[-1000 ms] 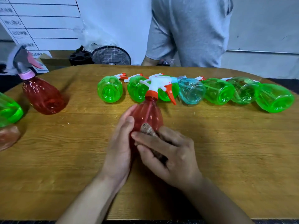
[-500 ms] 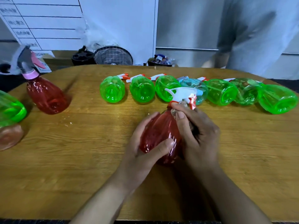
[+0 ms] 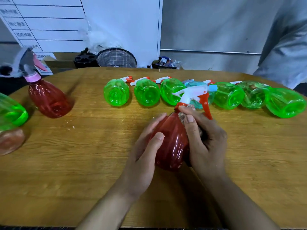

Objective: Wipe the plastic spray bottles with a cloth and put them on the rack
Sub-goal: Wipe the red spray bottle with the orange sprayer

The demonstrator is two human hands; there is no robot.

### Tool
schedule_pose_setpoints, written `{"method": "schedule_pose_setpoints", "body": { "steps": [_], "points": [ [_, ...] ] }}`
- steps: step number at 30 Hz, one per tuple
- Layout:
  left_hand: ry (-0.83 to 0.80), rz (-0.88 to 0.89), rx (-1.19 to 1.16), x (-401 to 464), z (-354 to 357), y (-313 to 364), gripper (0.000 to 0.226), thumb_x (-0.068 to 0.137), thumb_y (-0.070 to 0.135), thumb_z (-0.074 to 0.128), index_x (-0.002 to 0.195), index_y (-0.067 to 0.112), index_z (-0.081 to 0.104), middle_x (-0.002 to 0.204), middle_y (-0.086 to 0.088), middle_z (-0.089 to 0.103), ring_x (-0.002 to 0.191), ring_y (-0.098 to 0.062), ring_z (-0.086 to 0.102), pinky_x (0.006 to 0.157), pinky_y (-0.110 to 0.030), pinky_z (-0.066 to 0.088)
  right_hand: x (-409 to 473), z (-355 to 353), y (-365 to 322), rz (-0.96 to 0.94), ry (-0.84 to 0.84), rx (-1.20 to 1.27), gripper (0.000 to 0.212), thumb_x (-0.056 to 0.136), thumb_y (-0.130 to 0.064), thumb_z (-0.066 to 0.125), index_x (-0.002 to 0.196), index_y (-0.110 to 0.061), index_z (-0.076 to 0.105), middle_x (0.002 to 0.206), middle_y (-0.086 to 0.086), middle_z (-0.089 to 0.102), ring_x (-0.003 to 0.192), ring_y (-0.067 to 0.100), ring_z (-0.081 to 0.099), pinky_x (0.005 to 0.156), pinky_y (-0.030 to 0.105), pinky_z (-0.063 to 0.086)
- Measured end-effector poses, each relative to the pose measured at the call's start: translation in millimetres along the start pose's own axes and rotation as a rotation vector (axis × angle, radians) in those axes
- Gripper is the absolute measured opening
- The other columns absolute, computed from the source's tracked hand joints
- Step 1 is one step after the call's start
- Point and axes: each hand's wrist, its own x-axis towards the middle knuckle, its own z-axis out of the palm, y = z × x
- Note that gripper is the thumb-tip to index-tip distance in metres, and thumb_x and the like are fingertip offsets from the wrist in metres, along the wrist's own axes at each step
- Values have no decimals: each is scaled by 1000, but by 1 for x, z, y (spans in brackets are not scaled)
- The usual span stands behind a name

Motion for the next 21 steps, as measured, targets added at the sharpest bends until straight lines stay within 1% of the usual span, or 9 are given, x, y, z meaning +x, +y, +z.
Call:
{"method": "schedule_pose_setpoints", "body": {
  "steps": [1, 3, 5, 9, 11, 15, 17, 19, 21],
  "points": [
    [18, 4, 12, 0, 0, 0, 47, 99, 36, 53, 145, 28, 61, 146, 10, 64, 140, -10, 57, 120, -49, 45, -1, 0, -1, -17, -22, -23, 26, 105, -26, 59, 123, -19, 76, 98, -4, 77, 90, 19, 72, 79, 40, 54],
    [83, 9, 3, 2, -3, -2, 46, 99, 33, 51, 143, 23, 63, 143, 5, 67, 138, -13, 59, 120, -49, 45, -6, 2, -6, -63, -83, -87, 28, 104, -27, 59, 124, -18, 76, 90, -19, 65, 82, 1, 62, 73, 22, 47],
    [160, 13, -29, 6, -6, -2, 42, 100, 34, 51, 139, 25, 66, 142, 3, 69, 138, -16, 60, 121, -52, 43, -16, 8, -13, -131, -162, -132, 28, 102, -28, 62, 125, -19, 76, 87, -19, 52, 76, -5, 53, 70, 12, 39],
    [196, 5, -145, 11, -16, 6, 40, 107, 37, 53, 144, 24, 61, 137, -5, 72, 129, -26, 67, 113, -45, 52, -37, 23, -21, -351, -295, -138, 25, 99, -26, 71, 122, -21, 79, 85, -3, 57, 73, 6, 53, 69, 23, 50],
    [186, 13, -173, 10, -18, 11, 40, 107, 35, 50, 144, 22, 61, 135, -7, 73, 127, -28, 68, 112, -47, 52, -37, 23, -20, -387, -307, -126, 24, 99, -25, 72, 121, -20, 79, 83, -2, 57, 74, 3, 47, 70, 20, 47],
    [175, 44, -45, 8, -8, 6, 45, 97, 48, 58, 137, 30, 68, 141, -6, 69, 137, -30, 60, 120, -62, 39, -21, 10, -11, -230, -188, -81, 26, 102, -25, 64, 122, -15, 77, 89, -10, 57, 75, -2, 53, 70, 14, 42],
    [150, 26, -19, 6, -2, 0, 47, 92, 50, 59, 135, 32, 70, 142, -2, 68, 138, -26, 60, 120, -60, 40, -11, 4, -7, -90, -74, -31, 27, 104, -22, 59, 122, -14, 76, 94, -2, 70, 86, 5, 65, 77, 19, 48],
    [103, 19, -5, 2, 3, -5, 49, 93, 48, 60, 136, 27, 69, 142, 2, 68, 137, -20, 60, 120, -55, 43, -5, 2, -2, 29, -19, 66, 26, 105, -18, 57, 122, -12, 76, 112, -3, 77, 108, 10, 71, 93, 23, 51],
    [95, 12, -32, 1, 4, -8, 46, 96, 44, 60, 138, 26, 67, 142, 1, 68, 136, -20, 61, 118, -56, 45, -5, 2, -2, 54, -28, 58, 27, 105, -21, 57, 123, -14, 75, 114, -6, 76, 110, 9, 71, 94, 23, 51]
  ]
}}
